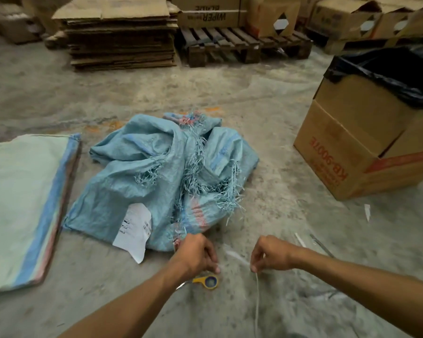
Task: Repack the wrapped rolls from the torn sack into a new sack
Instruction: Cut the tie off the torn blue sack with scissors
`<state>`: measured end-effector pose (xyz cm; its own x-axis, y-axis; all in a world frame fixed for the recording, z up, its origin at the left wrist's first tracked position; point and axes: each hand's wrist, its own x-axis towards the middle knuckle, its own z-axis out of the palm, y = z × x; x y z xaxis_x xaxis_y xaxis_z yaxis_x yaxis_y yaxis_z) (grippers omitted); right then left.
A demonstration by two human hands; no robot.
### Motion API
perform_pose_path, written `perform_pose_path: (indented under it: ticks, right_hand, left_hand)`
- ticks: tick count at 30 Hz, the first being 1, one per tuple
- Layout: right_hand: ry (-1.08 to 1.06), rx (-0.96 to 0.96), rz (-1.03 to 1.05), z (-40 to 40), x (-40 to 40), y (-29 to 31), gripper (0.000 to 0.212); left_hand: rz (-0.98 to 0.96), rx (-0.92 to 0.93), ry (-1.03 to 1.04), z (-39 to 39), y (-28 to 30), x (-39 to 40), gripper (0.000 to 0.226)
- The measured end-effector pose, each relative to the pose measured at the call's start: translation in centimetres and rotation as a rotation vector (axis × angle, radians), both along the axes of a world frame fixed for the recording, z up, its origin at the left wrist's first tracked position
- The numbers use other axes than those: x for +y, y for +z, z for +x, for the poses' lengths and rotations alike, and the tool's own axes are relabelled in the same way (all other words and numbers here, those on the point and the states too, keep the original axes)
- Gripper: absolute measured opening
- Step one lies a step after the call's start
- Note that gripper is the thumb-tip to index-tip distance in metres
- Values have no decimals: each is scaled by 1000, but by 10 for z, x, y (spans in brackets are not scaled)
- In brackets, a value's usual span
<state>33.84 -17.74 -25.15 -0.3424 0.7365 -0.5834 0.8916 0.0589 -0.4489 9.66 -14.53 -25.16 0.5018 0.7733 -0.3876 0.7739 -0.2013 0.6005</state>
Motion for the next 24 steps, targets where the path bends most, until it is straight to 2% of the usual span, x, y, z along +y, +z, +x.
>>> perform_pose_path:
  ticks: [3, 6, 8, 11, 14, 16, 20, 22, 24]
  right_hand:
    - [-14, 7, 71, -5, -4, -13, 15]
    - [-69, 27, 155, -7, -3, -18, 18]
    - [-27, -30, 144, -7, -3, -18, 21]
    - [49, -121, 176, -4, 1, -13, 25]
    - [-5, -83, 264, -1, 14, 1, 23]
    - [-113, 31, 383, 1, 29, 9, 19]
    - [-338, 395, 601, -1, 63, 37, 15]
    - [-329, 457, 719, -4, 84, 51, 14]
    - [-276, 418, 824, -8, 108, 60, 20]
  left_hand:
    - [21, 7, 57, 6, -9, -9, 24]
    - [31, 56, 59, 11, -12, -14, 43]
    - [49, 85, 32, 13, -11, -15, 49]
    - [92, 100, -10, 15, -8, -13, 28]
    - [153, 26, 18, 16, -2, -6, 17]
    - [259, -42, 47, 19, 10, 3, 15]
    - [532, -288, 134, 29, 50, 28, 12]
    - [694, -393, 198, 33, 72, 45, 12]
    - [868, -409, 277, 32, 91, 62, 15]
